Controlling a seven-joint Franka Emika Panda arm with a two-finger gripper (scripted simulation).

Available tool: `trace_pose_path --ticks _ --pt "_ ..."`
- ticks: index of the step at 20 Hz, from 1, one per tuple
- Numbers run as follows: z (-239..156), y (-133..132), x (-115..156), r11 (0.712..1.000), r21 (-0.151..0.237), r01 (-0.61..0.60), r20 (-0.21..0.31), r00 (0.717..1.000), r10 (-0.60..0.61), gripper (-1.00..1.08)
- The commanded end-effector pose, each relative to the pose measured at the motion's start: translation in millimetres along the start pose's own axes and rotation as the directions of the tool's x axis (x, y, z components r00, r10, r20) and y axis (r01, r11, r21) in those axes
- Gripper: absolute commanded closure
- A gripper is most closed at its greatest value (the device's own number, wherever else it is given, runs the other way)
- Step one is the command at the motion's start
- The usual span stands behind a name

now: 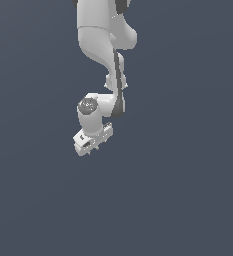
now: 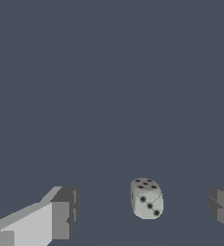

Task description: Pick up the object and move it to a goal position.

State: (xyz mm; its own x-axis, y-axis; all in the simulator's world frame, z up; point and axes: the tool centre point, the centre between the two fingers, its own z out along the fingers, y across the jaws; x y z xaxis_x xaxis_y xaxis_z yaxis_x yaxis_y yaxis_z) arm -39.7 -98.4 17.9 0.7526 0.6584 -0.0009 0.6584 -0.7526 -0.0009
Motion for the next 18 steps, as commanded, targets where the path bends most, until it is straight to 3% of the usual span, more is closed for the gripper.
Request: trace_pose_path --ticks 1,4,5,18 --pt "6.8 0.5 0.4 1.000 -0.001 0.001 -0.001 1.000 -0.001 -0.92" --pt "9.1 0.9 0.7 1.000 -0.001 0.001 -0.001 1.000 -0.001 -0.92" --pt "9.1 0.9 0.7 1.000 -0.001 0.001 -0.001 1.000 -0.001 1.08" --pt "5.6 -0.6 3.0 1.000 -0.001 0.001 -0.001 1.000 -0.001 1.08"
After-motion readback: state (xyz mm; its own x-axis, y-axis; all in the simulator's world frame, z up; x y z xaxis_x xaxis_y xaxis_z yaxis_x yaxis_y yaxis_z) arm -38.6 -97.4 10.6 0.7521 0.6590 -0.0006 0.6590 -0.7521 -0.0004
